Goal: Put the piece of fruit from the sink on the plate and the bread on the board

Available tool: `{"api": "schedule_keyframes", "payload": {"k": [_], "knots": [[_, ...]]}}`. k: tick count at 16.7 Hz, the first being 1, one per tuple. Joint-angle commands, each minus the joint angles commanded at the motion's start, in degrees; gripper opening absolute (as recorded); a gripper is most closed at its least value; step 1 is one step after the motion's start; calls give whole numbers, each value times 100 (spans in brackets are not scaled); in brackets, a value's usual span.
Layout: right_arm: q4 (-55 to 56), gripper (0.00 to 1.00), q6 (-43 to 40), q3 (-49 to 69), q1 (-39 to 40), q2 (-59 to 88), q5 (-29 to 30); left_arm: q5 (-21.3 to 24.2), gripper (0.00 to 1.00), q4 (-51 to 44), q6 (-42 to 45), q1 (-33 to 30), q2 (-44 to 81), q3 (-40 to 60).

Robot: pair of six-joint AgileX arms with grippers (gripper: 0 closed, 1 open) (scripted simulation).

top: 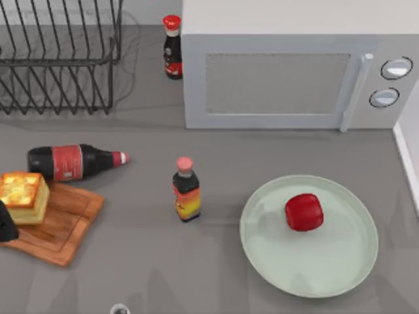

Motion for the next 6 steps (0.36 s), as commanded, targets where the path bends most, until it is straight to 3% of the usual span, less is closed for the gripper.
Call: {"api": "schedule_keyframes", "payload": {"k": [6], "knots": [[0, 100, 0, 0, 0, 0, 0, 126, 100, 350, 20, -198, -746, -423]]}}
